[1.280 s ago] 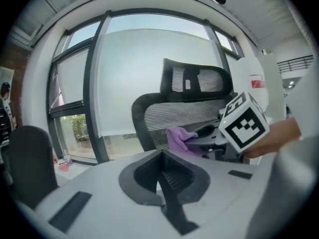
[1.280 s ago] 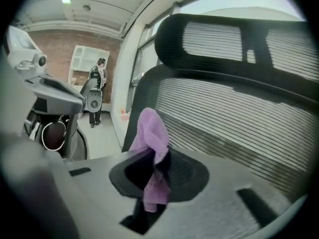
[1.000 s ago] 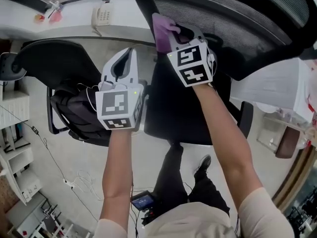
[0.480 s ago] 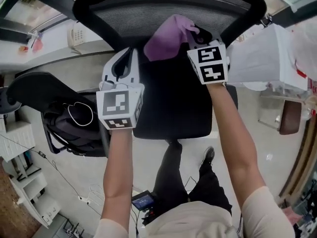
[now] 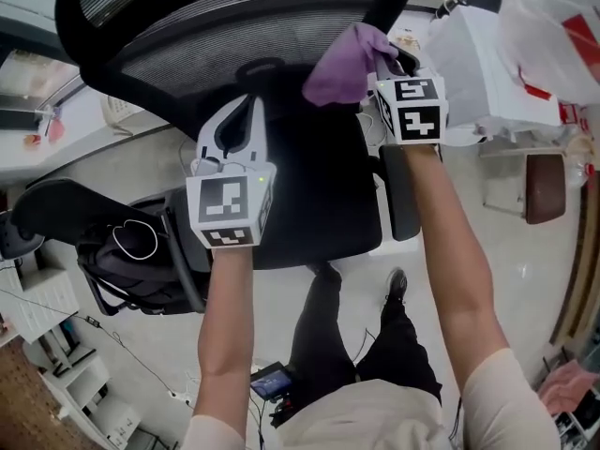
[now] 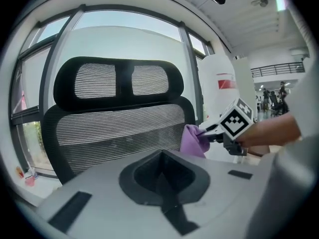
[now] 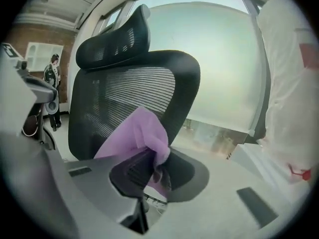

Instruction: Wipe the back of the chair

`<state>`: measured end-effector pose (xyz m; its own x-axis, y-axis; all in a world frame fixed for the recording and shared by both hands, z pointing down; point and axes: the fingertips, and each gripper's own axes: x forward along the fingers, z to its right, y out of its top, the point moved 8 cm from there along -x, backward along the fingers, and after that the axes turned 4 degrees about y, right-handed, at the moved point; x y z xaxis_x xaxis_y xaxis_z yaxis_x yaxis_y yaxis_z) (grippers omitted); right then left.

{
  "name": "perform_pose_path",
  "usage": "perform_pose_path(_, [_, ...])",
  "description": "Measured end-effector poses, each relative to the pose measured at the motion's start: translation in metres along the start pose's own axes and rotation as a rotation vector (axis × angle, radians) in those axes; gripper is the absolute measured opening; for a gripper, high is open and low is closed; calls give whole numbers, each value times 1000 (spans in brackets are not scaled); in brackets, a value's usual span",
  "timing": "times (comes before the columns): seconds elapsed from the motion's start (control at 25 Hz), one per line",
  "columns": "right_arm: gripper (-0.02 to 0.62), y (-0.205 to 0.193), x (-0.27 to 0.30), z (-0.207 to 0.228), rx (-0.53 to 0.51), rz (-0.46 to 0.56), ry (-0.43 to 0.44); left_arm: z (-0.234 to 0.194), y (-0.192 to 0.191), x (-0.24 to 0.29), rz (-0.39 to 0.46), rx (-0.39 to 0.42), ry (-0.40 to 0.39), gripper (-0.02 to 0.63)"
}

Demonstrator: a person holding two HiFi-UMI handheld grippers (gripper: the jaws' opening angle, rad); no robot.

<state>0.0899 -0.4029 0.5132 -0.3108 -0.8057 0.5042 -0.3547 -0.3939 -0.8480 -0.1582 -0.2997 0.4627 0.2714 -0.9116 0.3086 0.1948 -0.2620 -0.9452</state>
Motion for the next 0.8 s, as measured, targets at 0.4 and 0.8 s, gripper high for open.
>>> perform_pose_path(0.4, [51,30,29,-78,-65,46,131,-46,-16,-15,-17,-33,83,8])
perform_pose_path(0.8, [51,78,82,-234,-169,95,354,-147,-64,-68,-49,-75,230,8])
